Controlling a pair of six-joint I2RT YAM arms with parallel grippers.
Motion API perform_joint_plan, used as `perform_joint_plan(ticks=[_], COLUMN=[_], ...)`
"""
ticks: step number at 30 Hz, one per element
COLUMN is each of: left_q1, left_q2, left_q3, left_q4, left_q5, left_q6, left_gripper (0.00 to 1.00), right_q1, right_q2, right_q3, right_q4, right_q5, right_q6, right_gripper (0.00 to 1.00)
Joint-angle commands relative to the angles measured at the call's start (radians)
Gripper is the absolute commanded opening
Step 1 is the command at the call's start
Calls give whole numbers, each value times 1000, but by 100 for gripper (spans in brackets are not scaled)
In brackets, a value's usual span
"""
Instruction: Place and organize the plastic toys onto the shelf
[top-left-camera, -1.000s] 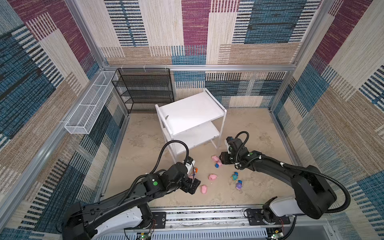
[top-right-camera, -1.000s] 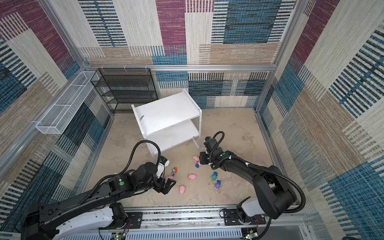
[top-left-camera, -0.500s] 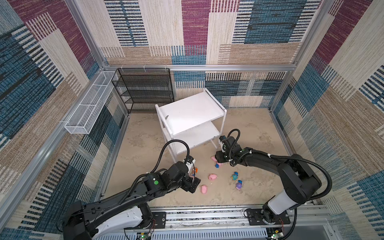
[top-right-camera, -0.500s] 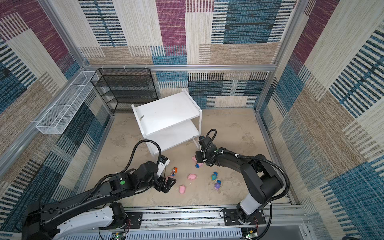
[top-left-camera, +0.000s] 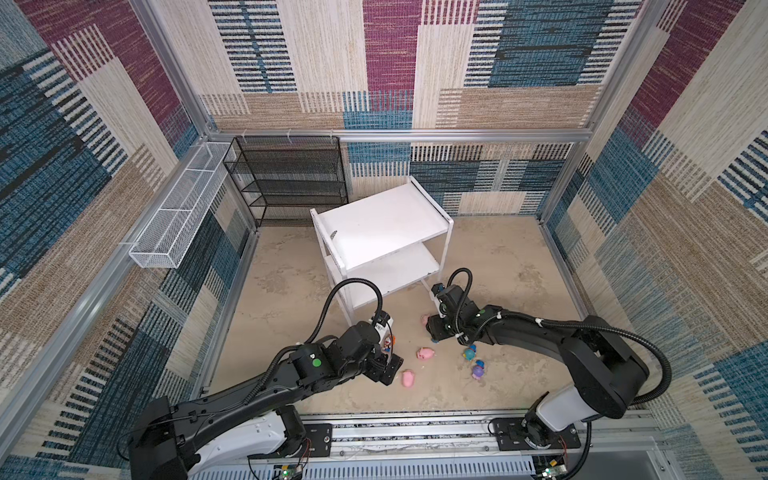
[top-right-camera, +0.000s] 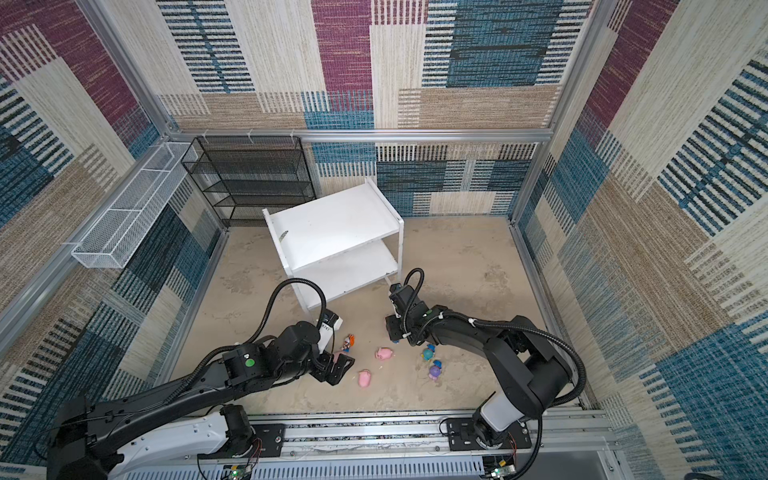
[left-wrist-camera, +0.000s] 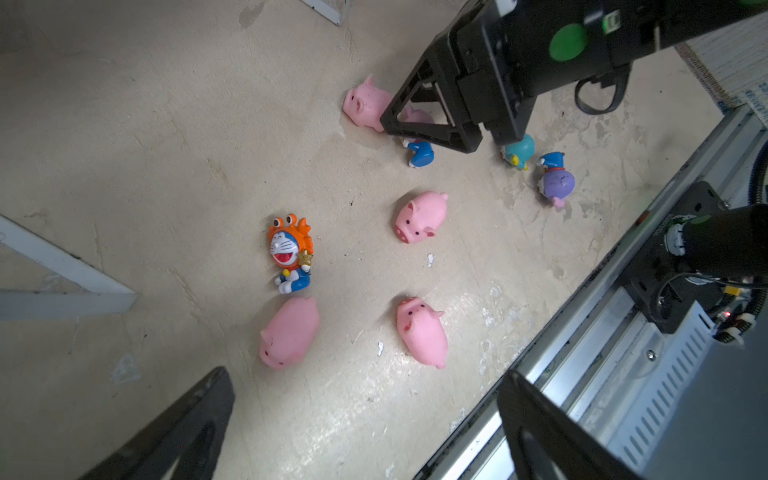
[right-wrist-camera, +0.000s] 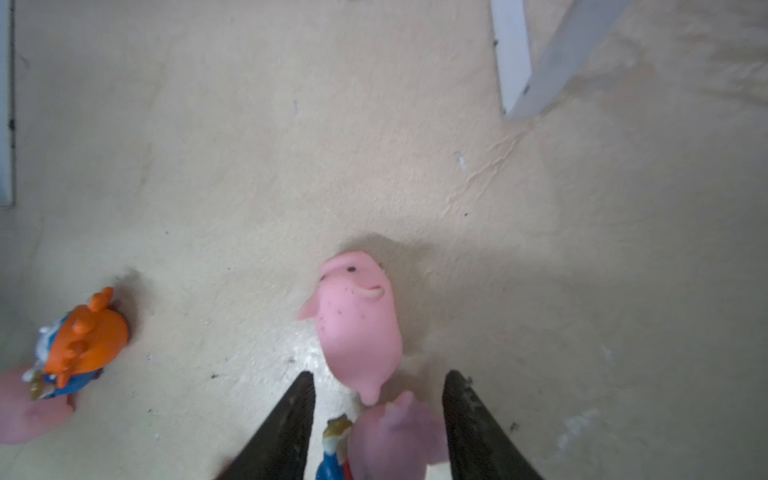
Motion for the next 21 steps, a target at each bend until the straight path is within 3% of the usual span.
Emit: perform_joint_plan(ticks=[1, 14, 21], left_q1=[1, 1, 0], left_q2=[-8, -23, -31], left_q3=[2, 3, 0], left_q4=[15, 1, 9], left_q5=[-5, -7, -5], left_q6=[24, 22, 26], left_gripper=[99, 99, 99], right_q1=[-2, -68, -50], right_q2=[-46, -18, -47], right_q3=[11, 50, -17], right_q4=[-8, -29, -9], right_q5=[35, 44, -21], right_q6=[4, -33, -7], right_gripper=[54, 55, 57])
